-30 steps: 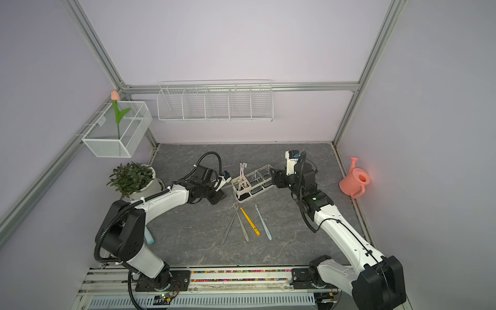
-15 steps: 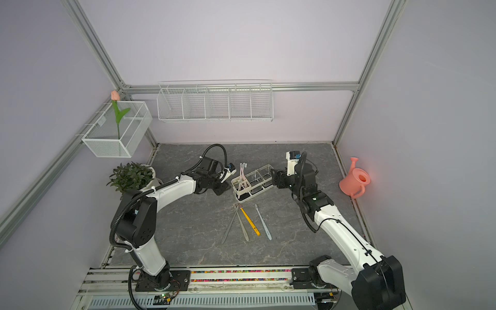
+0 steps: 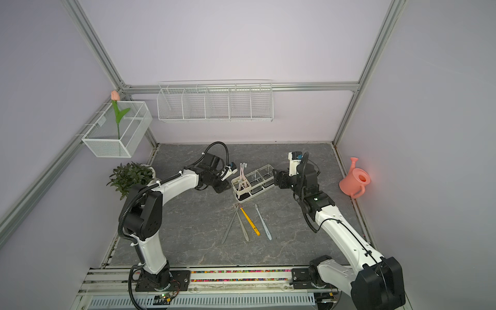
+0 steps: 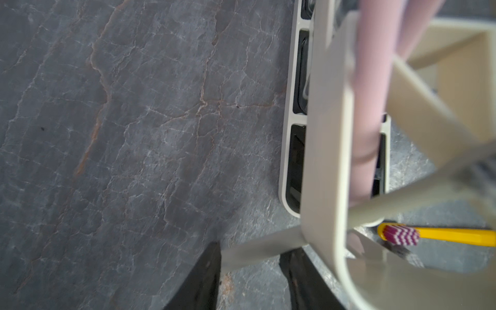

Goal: Place the toothbrush into the toothbrush holder
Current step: Pick up the toothbrush from the toothbrush holder.

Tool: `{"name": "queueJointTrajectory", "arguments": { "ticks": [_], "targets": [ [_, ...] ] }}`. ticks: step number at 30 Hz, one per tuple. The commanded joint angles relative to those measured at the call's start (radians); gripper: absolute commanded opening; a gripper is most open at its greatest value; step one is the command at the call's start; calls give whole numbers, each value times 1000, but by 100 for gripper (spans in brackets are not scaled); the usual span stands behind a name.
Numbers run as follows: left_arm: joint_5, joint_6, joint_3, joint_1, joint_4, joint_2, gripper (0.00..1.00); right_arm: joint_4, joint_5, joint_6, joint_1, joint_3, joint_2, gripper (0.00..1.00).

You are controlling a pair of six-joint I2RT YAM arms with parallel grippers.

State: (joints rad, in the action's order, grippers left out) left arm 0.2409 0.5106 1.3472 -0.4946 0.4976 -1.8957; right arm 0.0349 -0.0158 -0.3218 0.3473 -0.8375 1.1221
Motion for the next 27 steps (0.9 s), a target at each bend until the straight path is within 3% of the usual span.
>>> {"name": "queueJointTrajectory", "arguments": {
  "ticks": [1, 27],
  "targets": [
    [7, 43, 41, 5, 58, -24, 43, -9, -5, 9, -10, 21, -13, 78],
    [76, 86, 151, 10, 149, -104, 39, -17, -12, 15, -31, 44, -30, 78]
  ]
}}
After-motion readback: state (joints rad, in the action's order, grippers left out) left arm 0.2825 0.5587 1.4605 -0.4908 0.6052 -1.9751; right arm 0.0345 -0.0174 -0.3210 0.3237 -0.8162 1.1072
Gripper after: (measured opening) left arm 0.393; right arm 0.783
